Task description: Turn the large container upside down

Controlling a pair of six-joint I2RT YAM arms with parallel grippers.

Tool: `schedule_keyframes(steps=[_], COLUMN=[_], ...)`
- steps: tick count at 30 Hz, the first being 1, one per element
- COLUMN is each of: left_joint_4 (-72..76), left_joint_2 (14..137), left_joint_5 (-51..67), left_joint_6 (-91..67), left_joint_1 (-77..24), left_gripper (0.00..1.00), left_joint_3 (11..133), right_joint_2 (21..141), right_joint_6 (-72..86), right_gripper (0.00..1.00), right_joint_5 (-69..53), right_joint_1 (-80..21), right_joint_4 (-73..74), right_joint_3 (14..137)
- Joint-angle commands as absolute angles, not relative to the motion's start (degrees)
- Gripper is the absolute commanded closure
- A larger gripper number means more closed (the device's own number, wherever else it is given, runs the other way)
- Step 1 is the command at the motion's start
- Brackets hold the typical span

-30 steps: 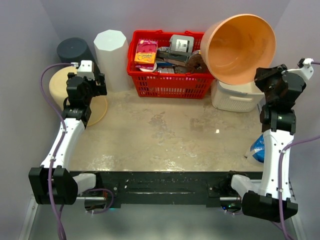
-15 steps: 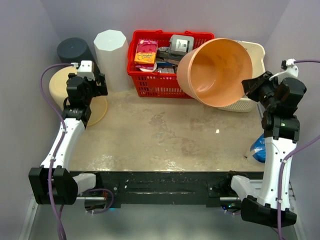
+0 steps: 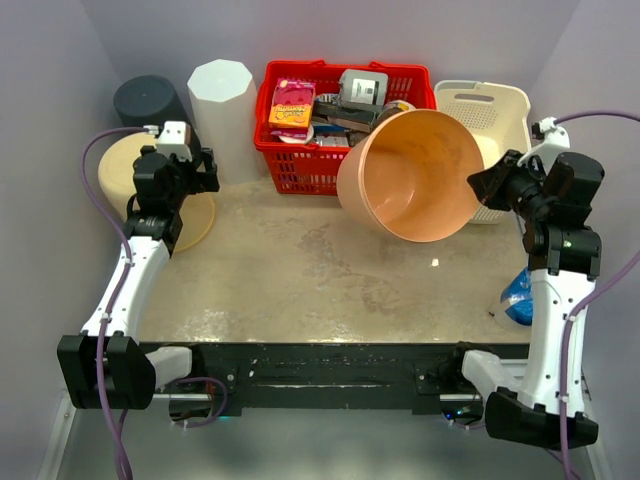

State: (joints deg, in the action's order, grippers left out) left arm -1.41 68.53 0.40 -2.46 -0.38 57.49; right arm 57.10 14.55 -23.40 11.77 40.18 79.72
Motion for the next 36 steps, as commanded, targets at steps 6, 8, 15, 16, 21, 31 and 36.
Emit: schedule_keyframes(steps=[6, 8, 15, 16, 21, 31, 36], left_joint_4=[1.75, 2.28, 3.51, 3.69, 2.72, 6.41, 6.77], left_joint_2=[66.18, 66.18, 64.43, 64.16, 63.55, 65.56, 68.72], left_joint_5=[9.13, 10.37, 8.53, 9.05, 12.91, 14.06, 13.62], left_joint_6=[-3.16, -3.77, -3.69, -3.87, -7.46, -17.04, -17.75], left_joint_1=[-0.96, -1.40, -8.77, -9.75, -15.63, -29.00, -32.86], left_gripper=[0.01, 0.00, 0.01, 0.00, 0.01, 0.01, 0.01], left_joint_3=[59.77, 59.68, 58.89, 58.80, 58.89, 61.78, 63.19], right_joint_2=[62.48, 64.24, 66.00, 66.18, 70.66, 78.92, 80.85], right_joint_6=[8.18, 7.30, 5.98, 5.54, 4.39, 7.29, 8.52], right_gripper=[1.00, 1.00, 1.00, 1.00, 1.00, 1.00, 1.00], right_joint_5=[-14.02, -9.86, -5.72, -4.93, 8.86, 23.71, 27.42], right_joint_1=[2.30, -2.08, -6.33, -6.50, -9.84, -20.38, -24.69], right_joint_4=[46.13, 48.25, 49.92, 51.05, 58.88, 66.35, 66.88], right_joint_3=[86.74, 87.45, 89.21, 90.25, 96.32, 102.21, 103.09])
